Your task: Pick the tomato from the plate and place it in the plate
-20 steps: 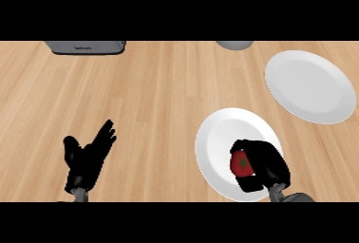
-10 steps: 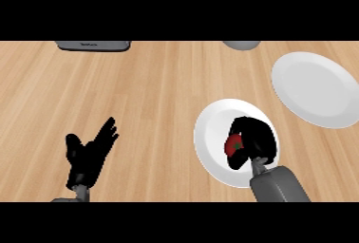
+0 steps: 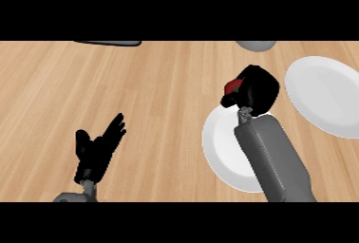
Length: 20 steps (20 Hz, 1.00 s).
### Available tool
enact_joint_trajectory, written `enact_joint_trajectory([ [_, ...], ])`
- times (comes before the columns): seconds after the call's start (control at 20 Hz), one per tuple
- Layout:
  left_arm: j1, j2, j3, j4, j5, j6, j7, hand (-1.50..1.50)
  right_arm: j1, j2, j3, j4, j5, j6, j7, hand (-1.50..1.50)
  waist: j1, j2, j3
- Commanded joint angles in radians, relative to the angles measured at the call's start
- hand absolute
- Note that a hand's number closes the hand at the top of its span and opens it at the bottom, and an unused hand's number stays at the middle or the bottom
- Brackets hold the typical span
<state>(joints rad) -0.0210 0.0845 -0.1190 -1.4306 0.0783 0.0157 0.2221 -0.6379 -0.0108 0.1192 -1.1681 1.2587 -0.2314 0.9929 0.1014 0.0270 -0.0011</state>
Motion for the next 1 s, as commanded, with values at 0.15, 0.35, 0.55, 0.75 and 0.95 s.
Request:
enact_joint_trajectory([
  [0.15, -0.041, -0.012, 0.011, 0.018, 0.005, 0.015, 0.029, 0.00, -0.216, 0.010, -0.071, 0.168, 0.234, -0.290, 0.209, 1.50, -0.012, 0.002, 0.001],
  [0.35, 0.006, 0.009, 0.022, -0.004, 0.011, 0.002, 0.002, 0.00, -0.224, 0.010, -0.164, 0.209, 0.308, -0.424, 0.257, 1.50, -0.027, -0.007, 0.001],
  [0.55, 0.020, -0.009, 0.012, 0.018, -0.007, 0.021, -0.019, 0.00, -0.224, 0.010, -0.243, 0.251, 0.349, -0.567, 0.258, 1.50, -0.035, -0.005, 0.002],
  [0.75, 0.001, 0.013, 0.046, 0.027, 0.021, -0.002, -0.013, 0.00, -0.185, 0.010, -0.326, 0.269, 0.382, -0.730, 0.201, 1.50, -0.054, -0.008, 0.002],
  [0.95, -0.039, -0.010, 0.032, -0.002, -0.018, 0.064, 0.054, 0.00, -0.184, -0.075, -0.425, 0.358, 0.390, -0.772, 0.139, 1.50, -0.071, -0.014, 0.003],
])
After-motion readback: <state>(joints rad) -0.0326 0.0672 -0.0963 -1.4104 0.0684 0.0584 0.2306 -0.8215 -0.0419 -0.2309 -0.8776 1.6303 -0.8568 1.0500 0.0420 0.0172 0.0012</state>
